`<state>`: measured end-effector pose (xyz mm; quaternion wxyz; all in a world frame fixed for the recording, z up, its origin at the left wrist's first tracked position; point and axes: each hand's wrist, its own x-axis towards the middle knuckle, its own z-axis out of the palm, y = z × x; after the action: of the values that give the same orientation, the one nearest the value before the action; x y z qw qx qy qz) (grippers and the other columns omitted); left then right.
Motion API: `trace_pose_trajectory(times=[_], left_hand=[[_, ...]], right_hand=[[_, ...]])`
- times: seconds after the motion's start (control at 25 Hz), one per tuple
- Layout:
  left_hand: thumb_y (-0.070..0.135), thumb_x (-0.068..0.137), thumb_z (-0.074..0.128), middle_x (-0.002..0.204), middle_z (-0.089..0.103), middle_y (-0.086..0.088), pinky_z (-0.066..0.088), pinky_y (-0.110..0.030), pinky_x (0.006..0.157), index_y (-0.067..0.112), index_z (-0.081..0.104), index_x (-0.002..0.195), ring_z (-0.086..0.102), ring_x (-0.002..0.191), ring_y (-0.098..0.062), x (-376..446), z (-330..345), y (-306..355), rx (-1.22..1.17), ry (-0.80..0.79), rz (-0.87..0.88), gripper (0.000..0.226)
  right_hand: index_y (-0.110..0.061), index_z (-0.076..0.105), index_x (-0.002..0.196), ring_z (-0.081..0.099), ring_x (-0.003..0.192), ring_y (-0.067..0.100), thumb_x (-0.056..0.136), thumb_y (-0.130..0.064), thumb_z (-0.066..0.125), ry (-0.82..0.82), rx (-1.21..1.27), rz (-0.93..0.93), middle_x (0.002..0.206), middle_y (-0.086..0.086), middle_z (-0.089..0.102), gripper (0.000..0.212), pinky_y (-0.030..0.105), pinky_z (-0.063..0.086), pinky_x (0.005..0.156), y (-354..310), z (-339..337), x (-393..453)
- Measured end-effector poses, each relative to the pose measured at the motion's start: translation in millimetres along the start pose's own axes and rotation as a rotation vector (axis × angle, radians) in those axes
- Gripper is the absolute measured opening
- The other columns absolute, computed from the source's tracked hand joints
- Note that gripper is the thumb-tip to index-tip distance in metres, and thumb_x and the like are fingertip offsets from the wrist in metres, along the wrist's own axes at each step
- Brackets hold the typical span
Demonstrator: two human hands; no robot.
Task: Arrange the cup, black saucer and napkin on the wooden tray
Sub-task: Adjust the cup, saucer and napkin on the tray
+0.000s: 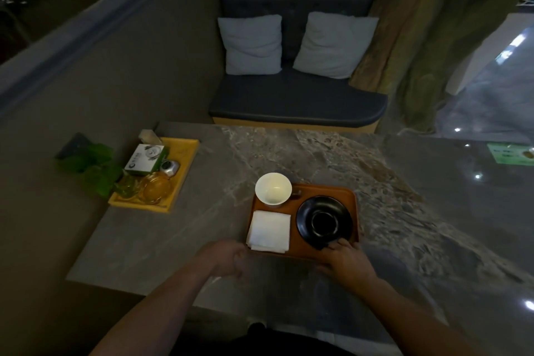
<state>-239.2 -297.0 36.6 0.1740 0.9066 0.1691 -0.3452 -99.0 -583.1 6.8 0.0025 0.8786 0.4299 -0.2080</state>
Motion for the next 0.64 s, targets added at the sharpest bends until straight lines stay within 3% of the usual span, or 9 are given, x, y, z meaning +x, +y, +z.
trace_pose_trajectory(times=[0.24,0.4,0.48,0.64], left_hand=[[0.04,0.084,0.07,0.135,0.056,-0.001,0.046,-0.041,0.101,0.028,0.056,0.13,0.053,0.122,-0.021,20,-16,-35,0.185,0.057,0.127,0.049],[0.048,0.084,0.067,0.141,0.048,-0.003,0.037,-0.042,0.108,0.026,0.05,0.134,0.042,0.13,-0.023,45,-23,-51,0.362,0.129,0.274,0.057],[0.055,0.081,0.065,0.143,0.044,-0.003,0.033,-0.043,0.111,0.026,0.047,0.136,0.037,0.133,-0.024,59,-27,-54,0.404,0.192,0.332,0.065],[0.066,0.076,0.064,0.157,0.028,-0.001,0.017,-0.051,0.119,0.029,0.034,0.146,0.015,0.148,-0.028,81,-26,-53,0.384,0.209,0.404,0.084]], right_hand=[[-0.037,0.055,0.125,0.044,0.123,0.021,0.09,-0.053,0.05,0.011,0.005,0.062,0.133,-0.005,0.055,0.038,0.043,0.032,0.1,-37,2,27],[-0.034,0.054,0.125,0.04,0.125,0.022,0.087,-0.052,0.055,0.055,-0.009,0.071,0.136,-0.005,0.051,0.043,0.044,0.032,0.101,-54,4,45],[-0.034,0.049,0.131,0.033,0.133,0.023,0.085,-0.053,0.057,0.094,-0.004,0.079,0.142,-0.004,0.046,0.051,0.046,0.028,0.106,-60,5,53],[-0.034,0.025,0.148,0.009,0.147,0.033,0.082,-0.056,0.061,0.022,-0.004,0.092,0.159,0.001,0.021,0.078,0.057,0.01,0.115,-63,7,70]])
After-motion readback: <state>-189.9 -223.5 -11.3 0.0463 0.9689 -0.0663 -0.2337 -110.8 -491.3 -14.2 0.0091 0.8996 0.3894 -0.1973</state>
